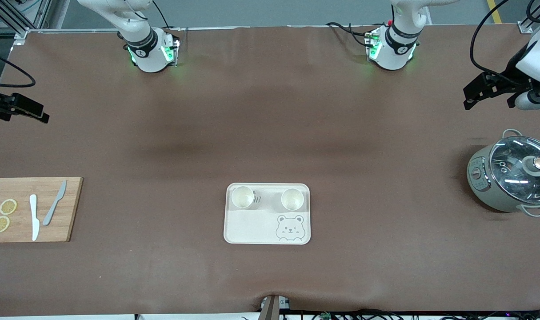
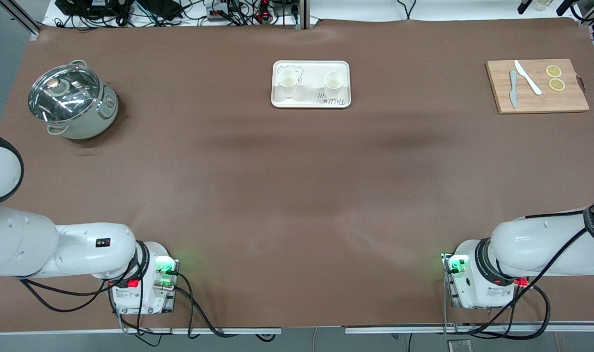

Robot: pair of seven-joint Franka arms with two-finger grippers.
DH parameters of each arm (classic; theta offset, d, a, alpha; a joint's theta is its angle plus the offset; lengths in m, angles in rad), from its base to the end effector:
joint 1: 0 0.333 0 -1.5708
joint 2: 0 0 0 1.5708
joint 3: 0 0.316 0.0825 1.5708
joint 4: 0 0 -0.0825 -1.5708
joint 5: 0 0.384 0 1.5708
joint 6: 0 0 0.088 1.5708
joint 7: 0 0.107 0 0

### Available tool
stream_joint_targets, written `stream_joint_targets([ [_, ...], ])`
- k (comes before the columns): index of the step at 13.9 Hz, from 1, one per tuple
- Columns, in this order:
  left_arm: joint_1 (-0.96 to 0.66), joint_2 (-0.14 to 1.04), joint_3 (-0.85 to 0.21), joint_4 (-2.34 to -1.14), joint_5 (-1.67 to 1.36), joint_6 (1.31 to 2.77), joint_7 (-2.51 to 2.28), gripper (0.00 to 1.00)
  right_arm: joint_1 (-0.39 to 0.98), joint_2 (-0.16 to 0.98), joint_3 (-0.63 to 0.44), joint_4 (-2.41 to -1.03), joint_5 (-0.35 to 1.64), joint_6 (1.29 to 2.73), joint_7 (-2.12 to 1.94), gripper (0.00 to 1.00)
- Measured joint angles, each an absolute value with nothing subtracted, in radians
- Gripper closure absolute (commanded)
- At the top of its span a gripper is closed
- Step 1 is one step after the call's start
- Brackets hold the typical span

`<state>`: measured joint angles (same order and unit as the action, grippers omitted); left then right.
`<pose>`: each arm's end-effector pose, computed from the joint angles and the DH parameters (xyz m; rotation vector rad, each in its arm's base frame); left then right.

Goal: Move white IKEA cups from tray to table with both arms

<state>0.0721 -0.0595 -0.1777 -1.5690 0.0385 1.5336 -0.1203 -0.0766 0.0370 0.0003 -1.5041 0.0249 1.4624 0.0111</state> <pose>0.5298 -0.0551 0.6540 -3.0951 -0.0259 -0.0442 0.5534 -0.0394 0.6260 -3.1090 0.1333 0.1212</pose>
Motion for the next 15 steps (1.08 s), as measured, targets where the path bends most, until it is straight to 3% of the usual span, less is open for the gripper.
stream_joint_targets([
  [8, 0.086, -0.037, -0.178, -1.564, 0.038, 1.534, -0.120, 0.00, -0.077, 0.046, 0.000, -1.505, 0.025, 1.462, 0.011, 0.00],
  [15, 0.028, 0.078, -0.236, -1.562, 0.038, 1.591, -0.145, 0.00, -0.077, 0.050, 0.003, -1.505, 0.025, 1.462, 0.011, 0.00],
])
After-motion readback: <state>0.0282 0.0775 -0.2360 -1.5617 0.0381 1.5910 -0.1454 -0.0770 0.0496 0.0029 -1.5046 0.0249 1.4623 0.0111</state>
